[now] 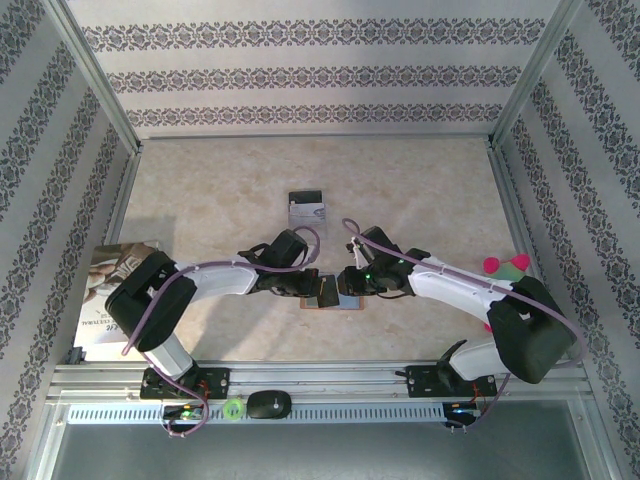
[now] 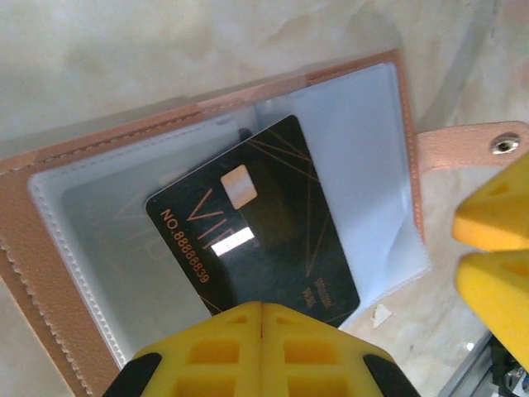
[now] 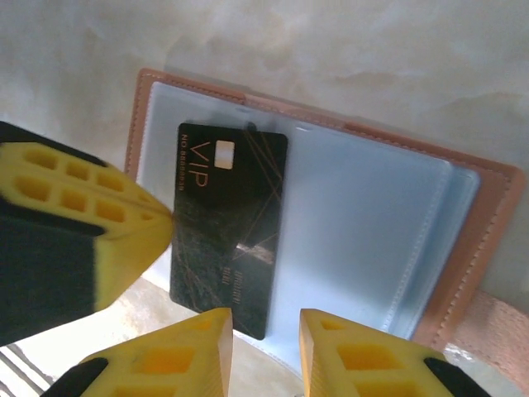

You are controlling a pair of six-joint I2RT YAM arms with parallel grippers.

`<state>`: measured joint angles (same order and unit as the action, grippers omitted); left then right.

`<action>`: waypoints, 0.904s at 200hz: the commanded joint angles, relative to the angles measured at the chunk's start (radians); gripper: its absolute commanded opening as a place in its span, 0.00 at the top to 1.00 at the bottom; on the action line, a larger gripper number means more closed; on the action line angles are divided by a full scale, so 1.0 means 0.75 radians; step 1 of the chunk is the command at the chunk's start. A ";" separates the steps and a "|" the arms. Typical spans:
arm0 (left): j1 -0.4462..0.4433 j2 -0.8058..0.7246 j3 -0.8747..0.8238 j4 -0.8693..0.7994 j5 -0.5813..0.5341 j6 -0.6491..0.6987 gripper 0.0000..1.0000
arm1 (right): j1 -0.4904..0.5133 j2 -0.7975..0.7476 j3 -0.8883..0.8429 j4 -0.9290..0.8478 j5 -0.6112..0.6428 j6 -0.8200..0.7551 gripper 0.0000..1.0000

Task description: Take the credit cards out of the card holder

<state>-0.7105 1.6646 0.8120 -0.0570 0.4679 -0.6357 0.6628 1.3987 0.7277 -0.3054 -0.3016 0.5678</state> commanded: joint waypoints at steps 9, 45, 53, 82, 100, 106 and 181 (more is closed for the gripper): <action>0.037 0.032 -0.011 0.033 -0.008 0.001 1.00 | -0.015 0.043 0.004 0.049 -0.084 -0.042 0.71; 0.062 0.000 -0.053 0.027 -0.025 -0.010 1.00 | -0.012 0.108 0.034 0.049 -0.079 -0.055 0.70; 0.064 0.003 -0.056 0.022 -0.025 -0.010 1.00 | -0.013 0.124 0.037 0.056 -0.074 -0.056 0.70; 0.078 0.034 -0.064 0.018 -0.005 -0.023 1.00 | -0.014 0.172 0.050 0.105 -0.107 -0.051 0.70; 0.092 0.039 -0.078 0.029 0.012 -0.029 1.00 | -0.015 0.195 0.063 0.126 -0.099 -0.050 0.69; 0.094 0.039 -0.080 0.030 0.018 -0.032 1.00 | -0.015 0.204 0.068 0.132 -0.100 -0.049 0.69; 0.127 0.065 -0.122 0.087 0.086 -0.064 1.00 | -0.038 0.304 0.098 0.214 -0.115 -0.007 0.66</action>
<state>-0.6308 1.6798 0.7479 0.0387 0.5426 -0.6674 0.6430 1.5982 0.7700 -0.1764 -0.3687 0.5503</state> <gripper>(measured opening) 0.051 0.343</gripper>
